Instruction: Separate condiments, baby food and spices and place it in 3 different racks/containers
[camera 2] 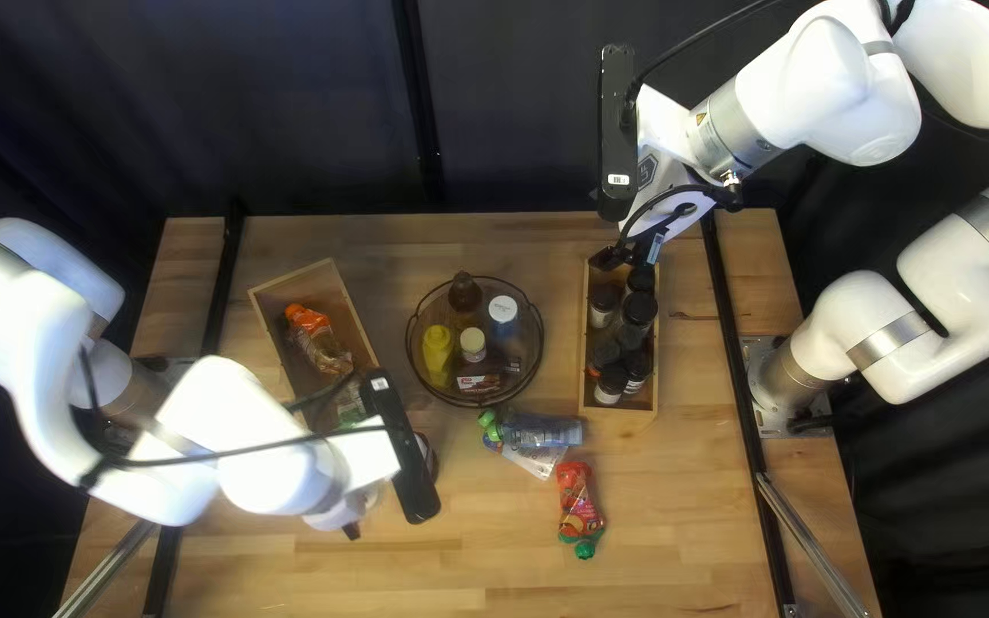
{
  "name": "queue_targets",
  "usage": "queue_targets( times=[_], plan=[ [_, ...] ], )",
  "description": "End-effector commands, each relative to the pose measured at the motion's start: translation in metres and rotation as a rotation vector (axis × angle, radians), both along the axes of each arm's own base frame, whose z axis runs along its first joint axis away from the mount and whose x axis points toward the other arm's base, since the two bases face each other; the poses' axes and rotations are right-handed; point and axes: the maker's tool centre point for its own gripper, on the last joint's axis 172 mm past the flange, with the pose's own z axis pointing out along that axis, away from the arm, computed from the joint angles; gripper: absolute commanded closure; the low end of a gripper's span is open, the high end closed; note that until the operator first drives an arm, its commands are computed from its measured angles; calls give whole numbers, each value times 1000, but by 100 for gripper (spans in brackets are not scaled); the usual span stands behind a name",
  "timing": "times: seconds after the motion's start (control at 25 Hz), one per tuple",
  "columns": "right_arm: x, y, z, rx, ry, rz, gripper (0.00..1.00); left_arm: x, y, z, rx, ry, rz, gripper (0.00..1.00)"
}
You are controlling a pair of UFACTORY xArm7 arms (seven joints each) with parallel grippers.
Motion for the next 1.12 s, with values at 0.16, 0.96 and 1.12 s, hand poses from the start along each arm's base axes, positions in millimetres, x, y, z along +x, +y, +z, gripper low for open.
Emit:
queue_targets(
  times=[0.16, 0.96, 1.12],
  plan=[
    [0, 0, 0, 0, 0, 0, 0, -18, 113, 3, 13, -51, 50, 100],
    [0, 0, 0, 0, 0, 0, 0, 68, 223, -26, -80, -100, 46, 100],
    [0, 0, 0, 0, 0, 0, 0, 80, 226, -37, -95, -95, 32, 100]
  ],
)
